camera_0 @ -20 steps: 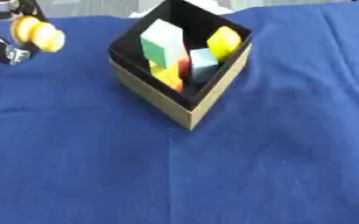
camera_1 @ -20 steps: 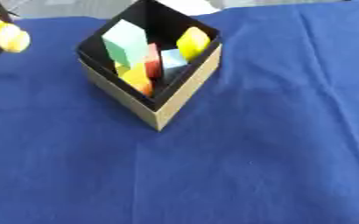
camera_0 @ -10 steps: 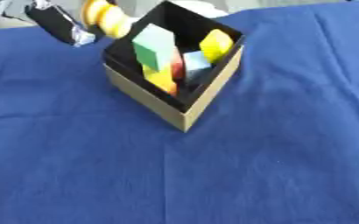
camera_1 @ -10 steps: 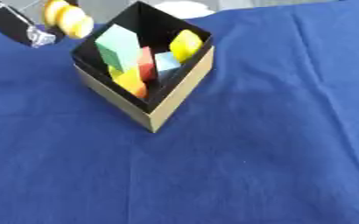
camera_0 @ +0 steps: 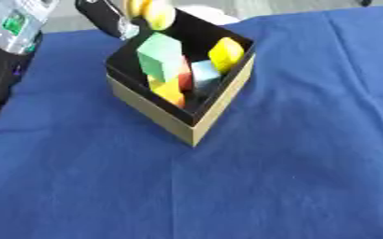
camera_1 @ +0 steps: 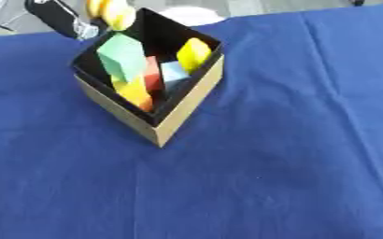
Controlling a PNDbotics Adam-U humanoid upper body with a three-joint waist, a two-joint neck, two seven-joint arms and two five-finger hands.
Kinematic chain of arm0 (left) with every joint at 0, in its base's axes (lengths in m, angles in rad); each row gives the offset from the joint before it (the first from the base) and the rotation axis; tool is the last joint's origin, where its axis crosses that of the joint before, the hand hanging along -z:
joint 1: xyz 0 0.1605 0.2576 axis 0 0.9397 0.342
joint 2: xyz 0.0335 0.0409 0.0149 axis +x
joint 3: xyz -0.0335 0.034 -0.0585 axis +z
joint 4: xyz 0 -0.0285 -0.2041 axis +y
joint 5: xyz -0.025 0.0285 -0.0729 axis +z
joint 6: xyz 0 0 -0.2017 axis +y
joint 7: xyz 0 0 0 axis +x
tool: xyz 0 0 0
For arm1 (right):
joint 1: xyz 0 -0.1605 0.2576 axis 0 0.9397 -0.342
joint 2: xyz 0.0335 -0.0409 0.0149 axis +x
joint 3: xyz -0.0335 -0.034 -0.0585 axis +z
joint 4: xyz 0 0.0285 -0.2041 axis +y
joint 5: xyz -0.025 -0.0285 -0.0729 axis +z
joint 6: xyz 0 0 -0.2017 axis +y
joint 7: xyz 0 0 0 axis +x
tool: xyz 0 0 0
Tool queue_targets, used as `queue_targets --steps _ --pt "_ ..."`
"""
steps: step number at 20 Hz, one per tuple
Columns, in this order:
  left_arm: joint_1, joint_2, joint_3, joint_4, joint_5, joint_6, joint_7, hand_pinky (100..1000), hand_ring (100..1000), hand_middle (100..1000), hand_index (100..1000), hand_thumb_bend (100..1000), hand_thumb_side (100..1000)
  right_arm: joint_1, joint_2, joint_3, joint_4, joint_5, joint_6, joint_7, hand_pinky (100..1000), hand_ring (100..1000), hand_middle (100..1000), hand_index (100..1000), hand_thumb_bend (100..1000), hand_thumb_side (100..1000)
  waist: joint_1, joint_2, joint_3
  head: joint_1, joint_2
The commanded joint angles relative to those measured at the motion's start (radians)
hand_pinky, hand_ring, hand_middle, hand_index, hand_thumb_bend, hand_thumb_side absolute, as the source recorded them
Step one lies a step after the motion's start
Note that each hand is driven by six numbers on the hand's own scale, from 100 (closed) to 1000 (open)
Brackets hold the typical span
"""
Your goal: Pick up objects on the table and place them in the box.
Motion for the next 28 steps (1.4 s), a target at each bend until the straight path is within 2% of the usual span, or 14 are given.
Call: queue_targets --steps 1,8,12,17,23,26,28 --pt "-0.032 -0.007 0.019 0.018 -0.022 -0.005 0.021 862 811 750 775 110 167 -0.013 -0.017 -0.002 -0.015 -0.01 -0.001 0.008 841 836 721 815 100 762 -0.003 -0.017 -0.008 0.015 -0.021" --pt "-0.027 -0.042 0.014 0.062 -0.081 -0.028 0.051 881 842 786 811 170 231 -0.023 -0.009 0.003 -0.015 -0.017 0.001 0.016 841 836 721 814 100 766 0.004 -0.005 -0.029 0.033 -0.028" --pt "-0.022 -0.049 0.016 0.085 -0.097 -0.04 0.053 895 888 863 875 222 313 -0.023 -0.005 0.002 -0.015 -0.02 0.002 0.016 841 835 720 812 100 766 0.008 -0.002 -0.033 0.031 -0.028" --pt "-0.02 -0.045 0.023 0.097 -0.075 -0.042 0.028 901 893 875 916 265 402 -0.017 -0.003 0.0 -0.015 -0.022 0.006 0.011 840 835 720 811 100 773 0.011 -0.003 -0.027 0.027 -0.02" --pt "-0.019 -0.03 0.037 0.081 -0.031 -0.03 0.01 900 892 879 932 275 432 -0.011 -0.001 0.0 -0.015 -0.025 0.012 0.008 839 834 719 811 100 774 0.011 -0.01 -0.017 0.018 -0.008" --pt "-0.02 -0.023 0.04 0.074 -0.022 -0.023 0.011 900 895 887 942 313 458 -0.008 0.0 0.001 -0.015 -0.026 0.014 0.007 839 834 719 810 100 776 0.012 -0.014 -0.013 0.016 -0.005" --pt "-0.02 -0.02 0.043 0.071 -0.017 -0.02 0.011 901 900 900 962 374 491 -0.007 0.001 0.001 -0.015 -0.027 0.015 0.007 839 834 718 810 100 777 0.012 -0.015 -0.011 0.015 -0.004"
